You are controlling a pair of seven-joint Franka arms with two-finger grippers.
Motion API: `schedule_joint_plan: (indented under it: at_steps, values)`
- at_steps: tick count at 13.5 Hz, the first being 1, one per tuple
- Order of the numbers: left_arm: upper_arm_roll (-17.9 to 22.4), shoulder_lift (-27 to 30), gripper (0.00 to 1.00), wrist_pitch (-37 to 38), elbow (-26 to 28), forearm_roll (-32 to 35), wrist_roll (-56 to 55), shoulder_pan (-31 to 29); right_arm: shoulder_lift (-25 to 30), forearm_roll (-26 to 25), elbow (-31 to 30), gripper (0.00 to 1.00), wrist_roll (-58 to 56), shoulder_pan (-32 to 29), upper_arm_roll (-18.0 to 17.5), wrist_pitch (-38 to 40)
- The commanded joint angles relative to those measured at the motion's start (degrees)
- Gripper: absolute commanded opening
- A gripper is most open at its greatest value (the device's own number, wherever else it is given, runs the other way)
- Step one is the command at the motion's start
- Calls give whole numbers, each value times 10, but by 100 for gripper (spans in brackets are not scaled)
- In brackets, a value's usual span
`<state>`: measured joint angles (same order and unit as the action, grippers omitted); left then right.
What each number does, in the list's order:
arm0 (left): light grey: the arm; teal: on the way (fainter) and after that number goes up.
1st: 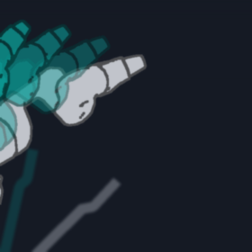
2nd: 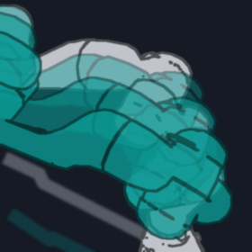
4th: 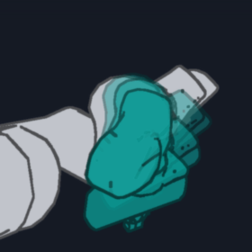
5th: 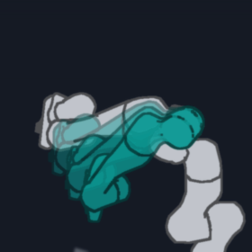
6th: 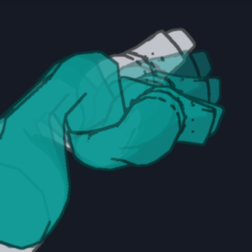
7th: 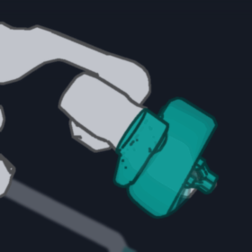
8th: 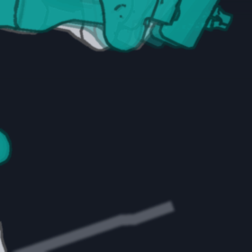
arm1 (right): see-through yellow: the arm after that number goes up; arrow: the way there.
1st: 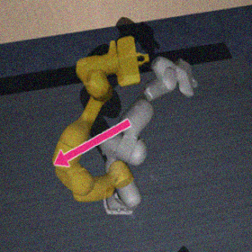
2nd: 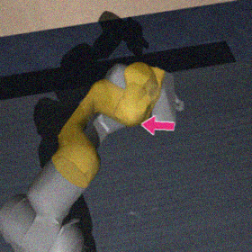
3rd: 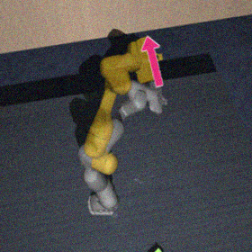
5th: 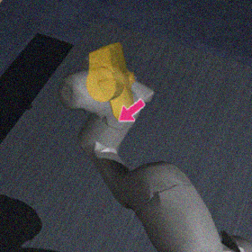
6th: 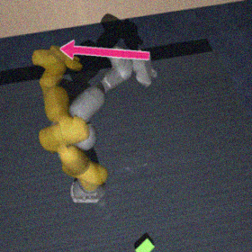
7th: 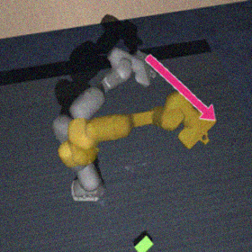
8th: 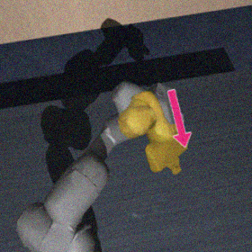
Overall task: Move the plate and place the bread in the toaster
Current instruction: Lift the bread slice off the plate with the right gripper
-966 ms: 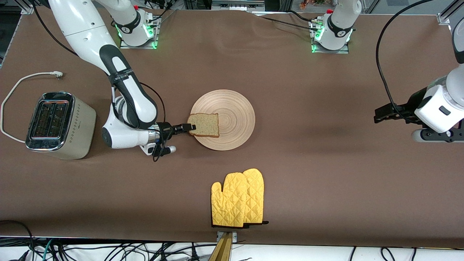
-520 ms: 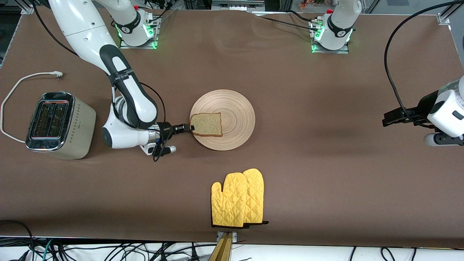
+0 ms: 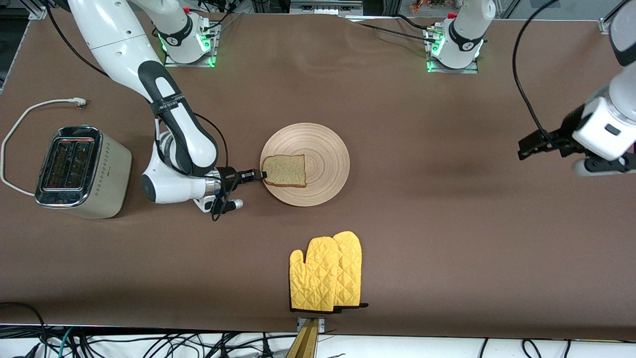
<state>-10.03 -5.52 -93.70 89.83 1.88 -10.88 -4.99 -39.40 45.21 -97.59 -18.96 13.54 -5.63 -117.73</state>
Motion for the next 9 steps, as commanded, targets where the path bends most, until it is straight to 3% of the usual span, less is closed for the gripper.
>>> schedule_joint_plan:
  at_steps: [1, 3, 5, 9]
  values:
    - [70, 39, 100, 19, 31, -10, 2, 70, 12, 4, -10, 38, -3, 8, 1, -2]
    - [69, 51, 100, 44, 28, -28, 4, 73, 12, 4, -9, 35, -1, 17, 1, -10]
    - [64, 48, 100, 57, 19, -31, 2, 74, 11, 1, -9, 17, -2, 21, 2, -20]
    - [64, 46, 100, 58, 17, -32, 7, 71, 10, -21, -7, 0, -1, 35, 1, -41]
